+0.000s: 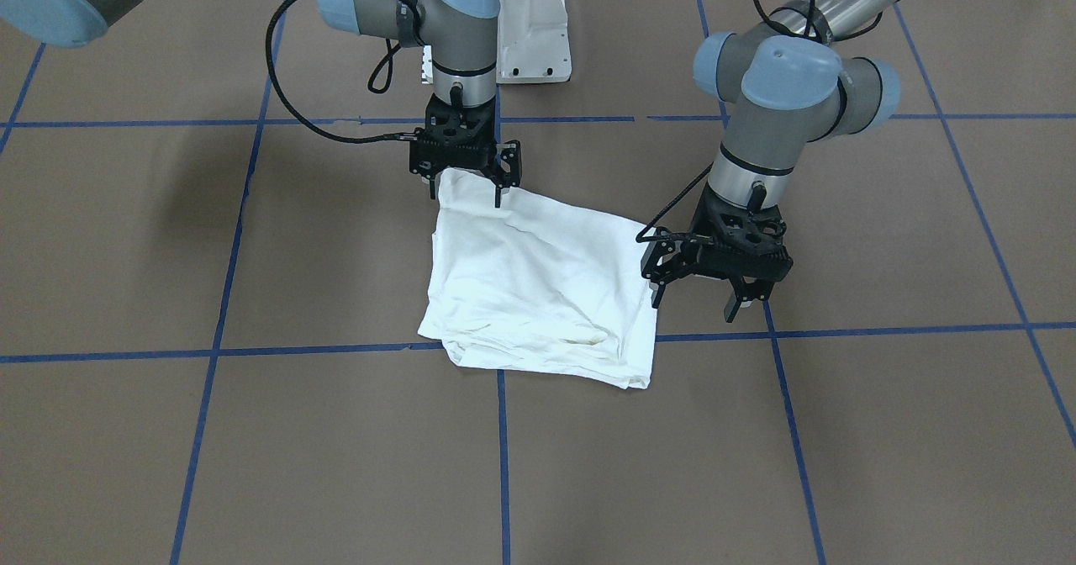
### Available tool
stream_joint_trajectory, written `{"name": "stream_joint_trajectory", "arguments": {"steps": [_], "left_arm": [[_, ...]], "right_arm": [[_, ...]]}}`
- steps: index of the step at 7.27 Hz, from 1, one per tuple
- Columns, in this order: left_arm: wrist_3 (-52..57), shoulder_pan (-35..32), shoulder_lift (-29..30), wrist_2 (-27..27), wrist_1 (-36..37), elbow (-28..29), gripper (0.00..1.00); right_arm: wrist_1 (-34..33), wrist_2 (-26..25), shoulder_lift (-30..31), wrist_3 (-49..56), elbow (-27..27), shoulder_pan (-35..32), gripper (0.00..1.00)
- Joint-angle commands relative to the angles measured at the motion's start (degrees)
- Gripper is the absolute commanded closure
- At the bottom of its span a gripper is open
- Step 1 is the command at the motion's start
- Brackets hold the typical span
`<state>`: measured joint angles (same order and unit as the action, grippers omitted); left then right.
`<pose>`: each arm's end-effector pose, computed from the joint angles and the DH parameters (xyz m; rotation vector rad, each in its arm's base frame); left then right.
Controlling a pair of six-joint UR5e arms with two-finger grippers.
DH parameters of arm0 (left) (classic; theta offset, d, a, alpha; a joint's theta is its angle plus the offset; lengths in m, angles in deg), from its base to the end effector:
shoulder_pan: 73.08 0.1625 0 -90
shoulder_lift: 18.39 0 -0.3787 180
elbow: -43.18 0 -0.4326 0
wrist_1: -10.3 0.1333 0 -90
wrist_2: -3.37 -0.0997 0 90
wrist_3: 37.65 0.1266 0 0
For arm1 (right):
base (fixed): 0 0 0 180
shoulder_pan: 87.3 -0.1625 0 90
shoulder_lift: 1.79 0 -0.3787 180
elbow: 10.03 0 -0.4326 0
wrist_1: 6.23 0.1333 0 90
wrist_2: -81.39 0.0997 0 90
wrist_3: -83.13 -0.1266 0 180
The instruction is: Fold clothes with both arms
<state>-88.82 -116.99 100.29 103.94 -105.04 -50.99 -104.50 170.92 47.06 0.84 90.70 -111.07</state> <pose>0.4305 -0.5672 0.2410 0.5427 0.8708 0.0129 -0.5643 -0.3953 0.1302 0.2147 -0.7328 0.2697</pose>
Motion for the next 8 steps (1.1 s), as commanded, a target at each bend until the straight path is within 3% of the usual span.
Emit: {"name": "stream_joint_trajectory", "arguments": {"steps": [1,4,6,8], "left_arm": [[5.0,-1.3,-2.9,2.2,0.8,-4.0,0.0],[26.1,-13.3,-16.2,13.3,0.9,-10.2,0.0],[50.4,-29.7,-25.1,25.1,2.6,-9.9,0.0],[64.2,-39.6,-30.7,26.4,9.1,-9.6,0.0]], "right_arm": [[-4.8,11.1,1.0,13.3,3.9,-11.8,0.0],[-4.8,24.3,14.2,40.2,9.0,-28.9,0.0],[-4.8,31.3,24.7,61.0,10.1,-41.1,0.0],[-4.8,37.3,36.0,81.0,9.7,-53.2,0.0]]}}
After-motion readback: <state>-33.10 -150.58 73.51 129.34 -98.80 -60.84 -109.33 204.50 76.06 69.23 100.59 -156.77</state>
